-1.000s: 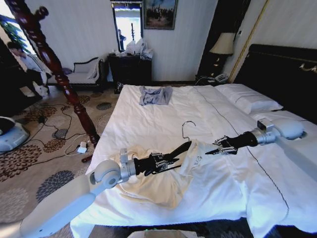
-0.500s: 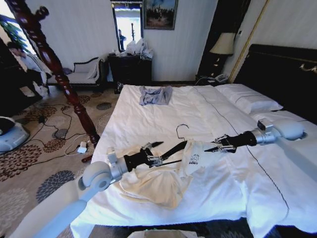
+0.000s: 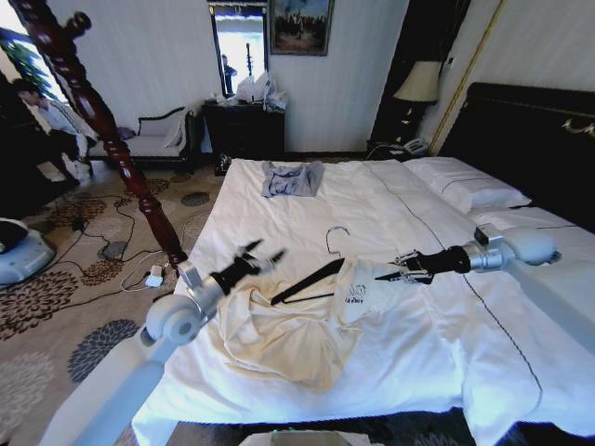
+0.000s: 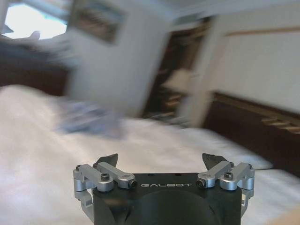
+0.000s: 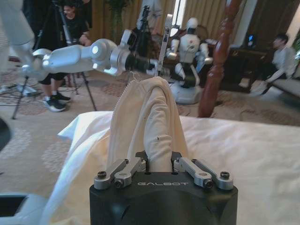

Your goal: Pick up the clothes from the bed and hang them on the clothes hanger.

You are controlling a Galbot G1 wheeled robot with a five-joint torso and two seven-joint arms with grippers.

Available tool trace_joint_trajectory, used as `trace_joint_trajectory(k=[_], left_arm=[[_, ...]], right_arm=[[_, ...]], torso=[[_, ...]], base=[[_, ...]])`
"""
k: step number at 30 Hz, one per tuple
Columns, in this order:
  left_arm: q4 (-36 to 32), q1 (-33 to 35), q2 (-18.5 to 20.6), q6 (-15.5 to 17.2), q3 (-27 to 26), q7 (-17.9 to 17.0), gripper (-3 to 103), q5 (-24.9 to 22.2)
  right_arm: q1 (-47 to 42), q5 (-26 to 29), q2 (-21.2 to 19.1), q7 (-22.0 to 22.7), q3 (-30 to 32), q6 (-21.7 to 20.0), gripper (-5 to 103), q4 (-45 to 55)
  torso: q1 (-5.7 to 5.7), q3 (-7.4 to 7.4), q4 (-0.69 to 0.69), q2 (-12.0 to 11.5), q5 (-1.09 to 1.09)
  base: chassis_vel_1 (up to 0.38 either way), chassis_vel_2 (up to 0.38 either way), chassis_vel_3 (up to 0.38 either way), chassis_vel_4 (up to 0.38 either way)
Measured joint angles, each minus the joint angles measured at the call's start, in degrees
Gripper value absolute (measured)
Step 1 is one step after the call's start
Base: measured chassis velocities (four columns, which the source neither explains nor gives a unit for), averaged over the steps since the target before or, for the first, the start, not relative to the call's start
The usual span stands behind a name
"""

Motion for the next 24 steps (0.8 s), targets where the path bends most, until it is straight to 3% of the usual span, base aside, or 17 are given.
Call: trace_joint_trajectory(k=[3, 4, 6, 9, 11, 12, 13, 15, 16, 17, 19, 20, 24], left_arm=[[2.89, 0.13, -1.9, 4.35, -1.59, -7.68, 100, 0.76], [2.89, 0.13, -1.9, 4.35, -1.59, -7.68, 100, 0.76], [5.05, 0.42, -4.06, 7.85, -2.02, -13.06, 100, 0.73], [5.93, 0.87, -5.19, 10.15, -2.18, -14.82, 100, 0.89], [6.96, 2.12, -4.38, 10.38, -1.24, -11.59, 100, 8.48], [6.96, 2.12, -4.38, 10.38, -1.24, -11.59, 100, 8.48], [7.46, 2.97, -2.87, 9.02, -0.25, -7.89, 100, 14.32], [8.52, 4.33, 0.15, 4.08, 1.33, -0.92, 100, 25.21], [9.49, 5.06, 1.85, -0.86, 1.91, 3.27, 100, 31.95], [9.49, 5.06, 1.85, -0.86, 1.91, 3.27, 100, 31.95], [10.37, 6.59, 3.86, -8.25, 2.25, 8.63, 100, 40.59], [10.24, 7.87, 4.37, -10.38, 2.29, 9.98, 100, 42.31], [8.17, 13.46, 3.47, -13.7, 2.36, 12.02, 100, 42.21]], right_arm=[[0.2, 1.05, 0.77, 2.48, 0.48, 0.23, 20, 1.37], [0.2, 1.05, 0.77, 2.48, 0.48, 0.23, 20, 1.37], [0.49, 1.81, 1.88, 3.97, 1.05, 0.44, 20, 2.55], [0.56, 2.41, 2.33, 5.02, 1.28, 0.82, 20, 3.27], [0.81, 2.98, 2.58, 5.99, 1.49, 1.25, 20, 3.71], [0.81, 2.98, 2.58, 5.99, 1.49, 1.25, 20, 3.71], [1.02, 3.36, 2.67, 6.23, 1.76, 1.33, 20, 3.77], [1.44, 4.05, 2.83, 6.67, 2.34, 1.37, 20, 3.78], [1.63, 4.46, 2.92, 7.0, 2.75, 1.37, 20, 3.74], [1.63, 4.46, 2.92, 7.0, 2.75, 1.37, 20, 3.74], [1.79, 4.96, 3.13, 7.78, 3.53, 1.37, 20, 3.59], [1.82, 5.1, 3.23, 8.08, 3.93, 1.37, 20, 3.42], [1.83, 5.23, 3.51, 8.32, 4.79, 1.37, 20, 2.61]], torso=[[0.0, 0.0, 0.01, 0.0, 0.0], [0.0, 0.0, 0.01, 0.0, 0.0], [0.01, 0.01, 0.04, 0.0, 0.0], [0.01, 0.01, 0.01, 0.0, 0.0], [0.0, 0.0, 0.0, 0.0, 0.01], [0.0, 0.0, 0.0, 0.0, 0.01], [0.01, 0.0, 0.0, 0.0, 0.01], [0.0, 0.0, 0.02, 0.0, 0.0], [0.0, 0.0, 0.03, 0.0, 0.0], [0.0, 0.0, 0.03, 0.0, 0.0], [0.0, 0.0, 0.01, 0.0, 0.0], [0.01, 0.0, -0.01, 0.0, 0.01], [0.0, 0.0, 0.02, 0.0, 0.01]], base=[[0.0, 0.0, 0.0, 0.0], [0.0, 0.0, 0.0, 0.0], [0.0, 0.0, 0.0, 0.0], [0.0, 0.0, 0.0, 0.0], [0.0, 0.0, 0.0, 0.0], [0.0, 0.0, 0.0, 0.0], [0.0, 0.0, 0.0, 0.0], [0.0, 0.0, 0.0, 0.0], [0.0, 0.0, 0.0, 0.0], [0.0, 0.0, 0.0, 0.0], [0.0, 0.0, 0.0, 0.0], [0.0, 0.0, 0.0, 0.0], [0.0, 0.0, 0.0, 0.0]])
